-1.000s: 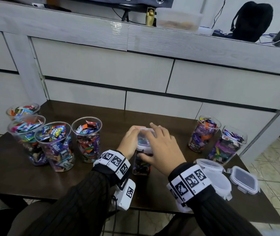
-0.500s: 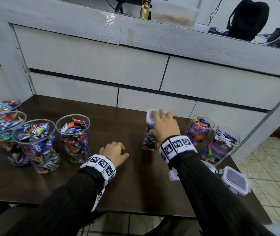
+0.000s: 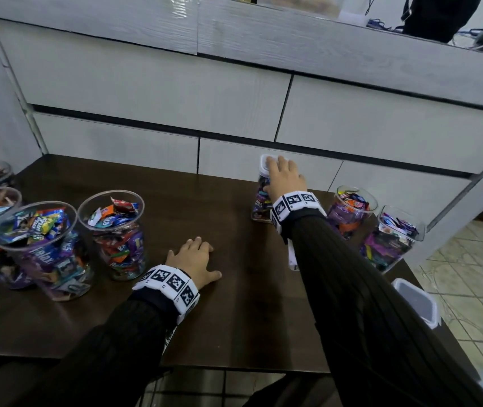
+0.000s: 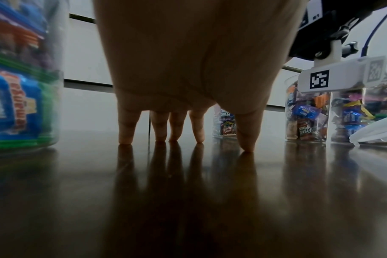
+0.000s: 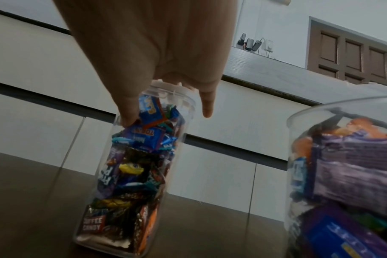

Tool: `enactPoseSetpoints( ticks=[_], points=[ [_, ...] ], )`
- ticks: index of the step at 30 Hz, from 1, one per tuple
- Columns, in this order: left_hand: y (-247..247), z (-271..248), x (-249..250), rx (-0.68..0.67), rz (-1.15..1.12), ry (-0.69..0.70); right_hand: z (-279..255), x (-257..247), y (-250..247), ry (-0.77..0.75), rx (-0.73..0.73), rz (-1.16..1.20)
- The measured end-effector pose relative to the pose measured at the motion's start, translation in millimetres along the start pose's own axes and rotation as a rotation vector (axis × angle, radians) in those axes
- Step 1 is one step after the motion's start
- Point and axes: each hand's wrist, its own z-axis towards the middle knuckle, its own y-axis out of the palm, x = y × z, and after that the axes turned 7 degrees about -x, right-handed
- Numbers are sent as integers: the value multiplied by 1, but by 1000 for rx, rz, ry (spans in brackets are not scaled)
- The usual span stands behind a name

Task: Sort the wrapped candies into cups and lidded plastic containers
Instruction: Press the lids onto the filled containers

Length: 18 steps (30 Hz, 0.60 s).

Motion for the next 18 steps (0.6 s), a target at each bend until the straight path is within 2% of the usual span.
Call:
enactPoseSetpoints(
  ticks=[6,10,14,16,18],
  points=[
    [-1,1,-3,-2,14,8,3,0,-6,33,-64,-14],
    [-3,0,-2,1,32,1,-18,9,-27,29,49,86],
    [-5,-3,0,3,44,-10,-58,50,-60,24,245,114],
    [-6,-5,1,5,43,-14,-79,82,-71,103,234,103],
    [-6,-7,3,12,42,-13,-100,115,-77,237,141,111]
  ],
)
